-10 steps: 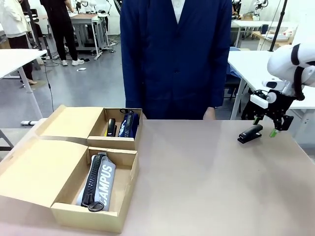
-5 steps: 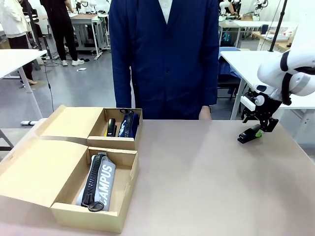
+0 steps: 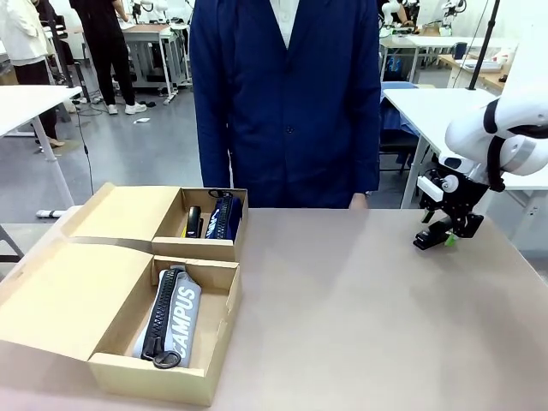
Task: Place items inside the box.
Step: Pick up a Pencil pouch or Stapler and place it inside the Mailer Box closest to the robot.
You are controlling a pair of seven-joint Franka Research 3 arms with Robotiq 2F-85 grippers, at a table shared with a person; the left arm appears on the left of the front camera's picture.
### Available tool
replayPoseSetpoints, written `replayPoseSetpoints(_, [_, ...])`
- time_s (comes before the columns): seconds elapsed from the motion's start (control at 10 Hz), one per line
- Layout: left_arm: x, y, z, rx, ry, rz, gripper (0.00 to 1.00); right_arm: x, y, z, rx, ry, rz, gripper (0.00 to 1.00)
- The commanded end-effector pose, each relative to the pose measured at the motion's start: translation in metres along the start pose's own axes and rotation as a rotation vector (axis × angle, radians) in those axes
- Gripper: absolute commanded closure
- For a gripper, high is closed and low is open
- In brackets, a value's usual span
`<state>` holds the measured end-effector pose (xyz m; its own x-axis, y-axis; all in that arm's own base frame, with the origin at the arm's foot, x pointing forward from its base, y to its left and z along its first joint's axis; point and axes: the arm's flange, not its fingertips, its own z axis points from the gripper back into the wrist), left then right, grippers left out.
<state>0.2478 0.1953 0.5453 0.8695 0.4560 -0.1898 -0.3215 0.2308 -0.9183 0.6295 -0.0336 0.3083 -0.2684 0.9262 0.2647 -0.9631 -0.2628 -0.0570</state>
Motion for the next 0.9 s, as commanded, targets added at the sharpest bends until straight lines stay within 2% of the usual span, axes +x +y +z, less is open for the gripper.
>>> replayPoseSetpoints(0.0, [-0.0032, 0.0011, 0.0024, 0.006, 0.009, -0.011, 0.0, 0.0003, 0.0018, -0.0005, -0.008, 0.035, -0.055, 0.59])
replayPoseSetpoints(0.1, [-0.0032, 0.0011, 0.0024, 0.006, 0.009, -0.011, 0.0, 0.0009, 0.0026, -0.001, -0.002, 0.025, -0.056, 0.59])
replayPoseSetpoints(0.2, [-0.0032, 0.0011, 0.0024, 0.006, 0.009, -0.011, 0.0, 0.0007, 0.0026, -0.0012, 0.003, 0.026, -0.061, 1.0])
replayPoseSetpoints(0.3, [-0.0032, 0.0011, 0.0024, 0.006, 0.009, -0.011, 0.0, 0.0009, 0.0033, -0.0006, 0.008, 0.028, -0.06, 0.63])
replayPoseSetpoints(0.4, [-0.0032, 0.0011, 0.0024, 0.006, 0.009, -0.011, 0.0, 0.0017, 0.0042, 0.0001, 0.012, 0.027, -0.059, 1.0])
replayPoseSetpoints(0.8, [-0.0032, 0.0011, 0.0024, 0.006, 0.009, -0.011, 0.0, 0.005, 0.009, 0.0032, 0.044, 0.024, -0.063, 1.0])
